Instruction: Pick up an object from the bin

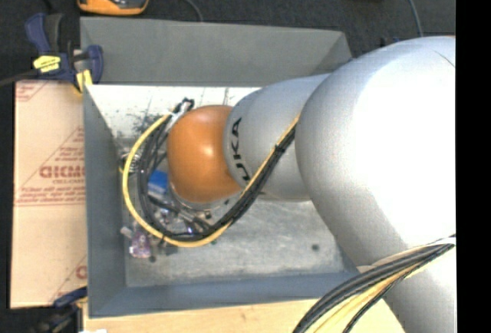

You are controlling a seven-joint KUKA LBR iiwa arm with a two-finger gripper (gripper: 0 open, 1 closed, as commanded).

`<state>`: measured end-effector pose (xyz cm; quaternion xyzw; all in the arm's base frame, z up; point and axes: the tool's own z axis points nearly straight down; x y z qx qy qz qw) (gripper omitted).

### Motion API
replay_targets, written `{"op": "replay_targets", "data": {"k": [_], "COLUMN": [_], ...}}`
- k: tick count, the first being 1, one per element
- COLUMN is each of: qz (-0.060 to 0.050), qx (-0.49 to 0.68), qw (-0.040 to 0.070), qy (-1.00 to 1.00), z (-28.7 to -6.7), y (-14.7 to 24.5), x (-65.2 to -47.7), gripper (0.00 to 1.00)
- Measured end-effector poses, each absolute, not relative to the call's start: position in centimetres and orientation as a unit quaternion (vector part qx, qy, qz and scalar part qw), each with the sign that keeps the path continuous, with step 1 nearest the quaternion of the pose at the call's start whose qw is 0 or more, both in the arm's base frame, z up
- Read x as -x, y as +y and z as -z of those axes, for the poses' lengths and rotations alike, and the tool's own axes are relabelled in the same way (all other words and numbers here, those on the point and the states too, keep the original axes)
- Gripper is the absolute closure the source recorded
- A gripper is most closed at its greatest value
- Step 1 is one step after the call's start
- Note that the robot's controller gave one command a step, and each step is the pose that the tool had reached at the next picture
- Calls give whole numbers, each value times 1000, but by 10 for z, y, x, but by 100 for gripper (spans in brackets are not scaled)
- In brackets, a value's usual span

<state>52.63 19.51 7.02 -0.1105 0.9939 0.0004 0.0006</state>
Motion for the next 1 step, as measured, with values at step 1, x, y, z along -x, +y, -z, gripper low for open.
{"op": "replay_targets", "data": {"k": [1], "qz": [-2], "qx": [103], "qw": [4], "qy": [995], "z": [-211], "y": [202], "x": [-475], "gripper": [100]}}
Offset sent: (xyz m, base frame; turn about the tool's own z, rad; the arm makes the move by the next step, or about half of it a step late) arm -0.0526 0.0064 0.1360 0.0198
